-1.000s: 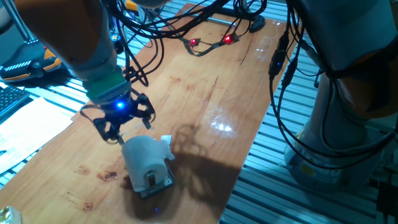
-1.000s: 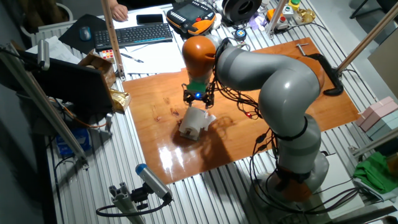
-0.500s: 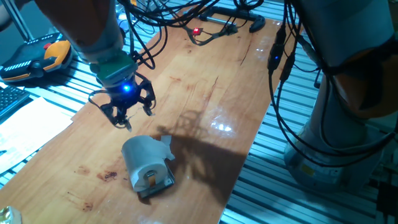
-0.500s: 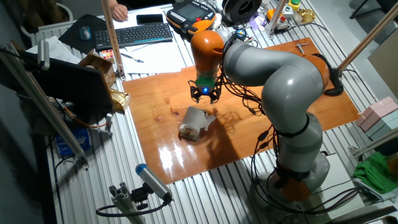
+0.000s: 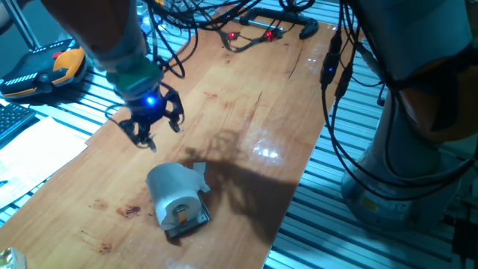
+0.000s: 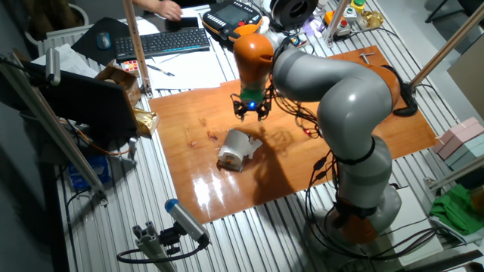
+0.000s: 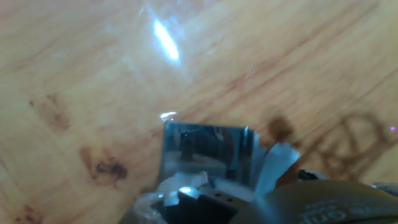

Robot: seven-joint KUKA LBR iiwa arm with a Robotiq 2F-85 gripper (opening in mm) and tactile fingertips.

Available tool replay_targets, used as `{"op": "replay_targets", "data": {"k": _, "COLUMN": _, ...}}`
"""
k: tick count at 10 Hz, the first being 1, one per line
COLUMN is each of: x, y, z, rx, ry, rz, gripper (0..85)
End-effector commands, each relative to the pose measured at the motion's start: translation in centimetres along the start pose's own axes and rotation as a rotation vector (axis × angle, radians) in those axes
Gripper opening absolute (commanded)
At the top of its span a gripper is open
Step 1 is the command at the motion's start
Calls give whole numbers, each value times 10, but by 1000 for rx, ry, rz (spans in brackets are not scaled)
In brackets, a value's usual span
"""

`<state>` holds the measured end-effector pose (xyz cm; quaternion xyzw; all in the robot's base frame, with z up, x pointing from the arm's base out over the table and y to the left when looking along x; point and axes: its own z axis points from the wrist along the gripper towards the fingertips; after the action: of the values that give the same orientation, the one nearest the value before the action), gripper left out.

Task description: Put the toilet paper on its holder

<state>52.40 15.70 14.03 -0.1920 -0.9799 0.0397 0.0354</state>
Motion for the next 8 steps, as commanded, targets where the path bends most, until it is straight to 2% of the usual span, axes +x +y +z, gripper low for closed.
{"op": "replay_targets", "data": {"k": 1, "x": -3, "y": -4, "z": -3, "rx": 13, "ry": -13, "rz": 0, "gripper": 613}}
{"op": "replay_targets", "data": {"k": 3, "x": -7, "y": -14, "z": -4, "rx": 11, "ry": -12, "rz": 9, "gripper": 577}}
{"op": "replay_targets", "data": {"k": 5, "x": -6, "y": -12, "z": -4, "rx": -5, "ry": 4, "rz": 17, "gripper": 560}}
{"op": "replay_targets", "data": {"k": 8, "x": -7, "y": -11, "z": -4, "rx": -4, "ry": 2, "rz": -3, "gripper": 560}}
